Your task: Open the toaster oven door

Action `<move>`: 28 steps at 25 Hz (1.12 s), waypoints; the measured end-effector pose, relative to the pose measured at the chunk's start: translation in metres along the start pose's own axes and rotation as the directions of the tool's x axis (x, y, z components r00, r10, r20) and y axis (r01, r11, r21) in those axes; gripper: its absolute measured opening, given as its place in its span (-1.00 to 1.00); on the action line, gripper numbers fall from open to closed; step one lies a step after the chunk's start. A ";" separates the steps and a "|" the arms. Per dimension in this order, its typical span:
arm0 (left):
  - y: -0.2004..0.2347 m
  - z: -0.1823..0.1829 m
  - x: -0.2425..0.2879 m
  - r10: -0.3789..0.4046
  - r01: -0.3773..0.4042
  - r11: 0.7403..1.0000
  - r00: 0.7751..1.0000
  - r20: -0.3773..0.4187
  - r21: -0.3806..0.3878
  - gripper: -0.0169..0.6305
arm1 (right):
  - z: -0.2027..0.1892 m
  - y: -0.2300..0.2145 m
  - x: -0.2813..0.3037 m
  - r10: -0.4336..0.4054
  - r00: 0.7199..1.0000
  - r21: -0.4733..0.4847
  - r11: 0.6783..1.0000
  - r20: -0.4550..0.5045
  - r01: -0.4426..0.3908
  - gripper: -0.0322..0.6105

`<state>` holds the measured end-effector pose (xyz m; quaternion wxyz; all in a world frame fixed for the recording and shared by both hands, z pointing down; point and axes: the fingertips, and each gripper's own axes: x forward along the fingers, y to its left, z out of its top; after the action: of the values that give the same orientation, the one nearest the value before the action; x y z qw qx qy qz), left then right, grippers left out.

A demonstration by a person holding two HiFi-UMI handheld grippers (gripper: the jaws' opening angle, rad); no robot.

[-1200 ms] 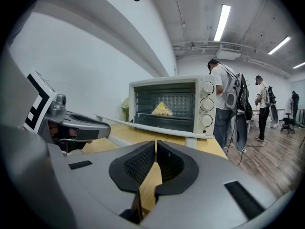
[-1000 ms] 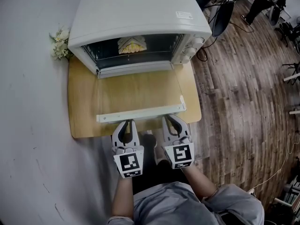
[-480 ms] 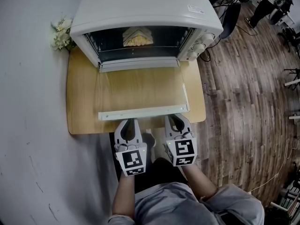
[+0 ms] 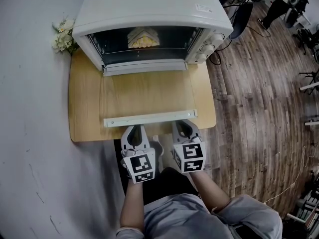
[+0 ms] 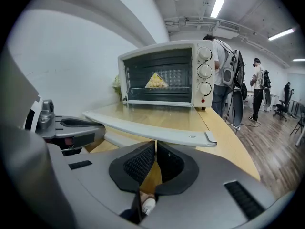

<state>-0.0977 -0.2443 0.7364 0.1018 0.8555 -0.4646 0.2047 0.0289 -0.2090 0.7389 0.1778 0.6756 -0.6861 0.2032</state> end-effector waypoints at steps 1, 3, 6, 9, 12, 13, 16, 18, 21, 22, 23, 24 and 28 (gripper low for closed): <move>0.000 0.000 0.000 -0.001 0.001 1.000 1.000 -0.006 -0.009 -0.91 | 0.000 -0.001 0.000 0.000 1.000 0.008 1.000 -0.001 0.000 -0.87; 0.002 0.001 -0.003 -0.005 0.004 0.999 1.000 -0.019 -0.031 -0.91 | 0.000 -0.001 -0.001 0.016 1.000 0.050 0.999 -0.004 -0.016 -0.87; 0.003 0.005 -0.022 -0.008 0.006 0.998 0.999 -0.034 -0.064 -0.91 | 0.005 0.002 -0.017 0.033 0.999 0.090 0.995 -0.013 -0.031 -0.87; 0.005 0.019 -0.040 0.001 -0.004 0.997 0.999 -0.040 -0.072 -0.91 | 0.019 0.005 -0.038 0.028 0.999 0.085 0.996 -0.017 -0.027 -0.87; 0.006 0.041 -0.056 0.006 -0.008 0.998 1.000 -0.031 -0.066 -0.91 | 0.034 0.009 -0.057 0.033 0.999 0.083 0.996 -0.020 -0.031 -0.87; 0.005 0.050 -0.060 0.006 -0.007 0.998 1.000 -0.022 -0.062 -0.91 | 0.040 0.010 -0.063 0.034 0.999 0.082 0.996 -0.015 -0.032 -0.87; 0.001 0.079 -0.074 0.001 0.000 0.999 1.000 0.011 -0.053 -0.91 | 0.065 0.011 -0.081 0.031 0.999 0.078 0.996 0.016 -0.032 -0.87; -0.002 0.099 -0.083 -0.006 0.008 0.999 0.999 0.035 -0.050 -0.91 | 0.083 0.012 -0.092 0.029 0.999 0.073 0.997 0.042 -0.032 -0.87; -0.007 0.129 -0.100 -0.019 0.023 0.998 0.997 0.075 -0.054 -0.91 | 0.111 0.017 -0.111 0.030 0.995 0.063 0.997 0.091 -0.035 -0.87; -0.008 0.139 -0.106 -0.023 0.028 0.998 0.996 0.088 -0.054 -0.91 | 0.122 0.020 -0.118 0.032 0.993 0.057 0.998 0.110 -0.038 -0.87; -0.009 0.149 -0.111 -0.027 0.033 0.998 0.994 0.103 -0.054 -0.91 | 0.132 0.023 -0.124 0.035 0.991 0.050 0.998 0.131 -0.042 -0.87; -0.010 0.158 -0.116 -0.032 0.038 0.998 0.993 0.117 -0.055 -0.91 | 0.143 0.027 -0.131 0.040 0.988 0.041 0.998 0.152 -0.047 -0.87; -0.013 0.188 -0.138 -0.048 0.057 0.997 0.983 0.175 -0.050 -0.92 | 0.179 0.044 -0.158 0.060 0.971 0.011 0.998 0.230 -0.065 -0.87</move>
<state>-0.1052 -0.2015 0.5065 0.0897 0.8789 -0.4544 0.1139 -0.0054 -0.1665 0.5021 0.0844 0.6742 -0.7210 0.1355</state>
